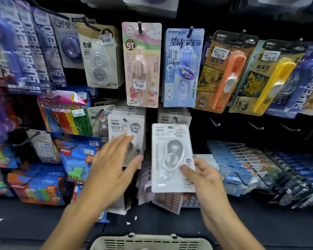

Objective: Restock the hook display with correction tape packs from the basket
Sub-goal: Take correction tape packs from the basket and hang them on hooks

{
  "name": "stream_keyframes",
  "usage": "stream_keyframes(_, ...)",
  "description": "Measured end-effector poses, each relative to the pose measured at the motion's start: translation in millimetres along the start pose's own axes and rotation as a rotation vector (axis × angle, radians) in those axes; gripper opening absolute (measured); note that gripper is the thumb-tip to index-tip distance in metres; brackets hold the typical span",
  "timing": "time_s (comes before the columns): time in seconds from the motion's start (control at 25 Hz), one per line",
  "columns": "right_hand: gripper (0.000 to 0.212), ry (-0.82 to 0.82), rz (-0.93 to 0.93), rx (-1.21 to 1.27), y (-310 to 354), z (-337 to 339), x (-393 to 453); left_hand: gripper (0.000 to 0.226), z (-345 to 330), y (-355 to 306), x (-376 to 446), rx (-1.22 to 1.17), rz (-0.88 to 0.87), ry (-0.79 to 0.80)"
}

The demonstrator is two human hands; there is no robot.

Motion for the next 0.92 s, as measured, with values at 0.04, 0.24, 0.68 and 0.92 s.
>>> stream_keyframes(0.04, 0.013, -0.043, 0.014, -0.038, 2.9, 7.0, 0.4, 0.073, 3.9, 6.1, 3.8, 0.028, 0.030, 0.009)
stream_keyframes(0.24, 0.033, -0.007, 0.072, -0.204, 7.0, 21.7, -10.8, 0.081, -13.4, 14.0, 4.6, 0.189, 0.077, 0.151)
stream_keyframes(0.68, 0.040, -0.182, 0.150, -0.061, 6.8, 23.7, 9.9, 0.071, -21.3, 20.1, 3.7, 0.219, 0.066, 0.112)
stream_keyframes(0.92, 0.041, -0.018, -0.192, -0.081, -75.7, 30.5, 2.6, 0.068, -7.3, 23.2, -28.5, 0.240, 0.119, -0.130)
Point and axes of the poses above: each hand's wrist, its own x-axis towards the middle knuckle, its own z-axis out of the back of the hand, y = z × x, the point moved 6 cm from there along x, towards the middle knuckle, and after that the axes turned 5 degrees about z, right-handed, at the moved point
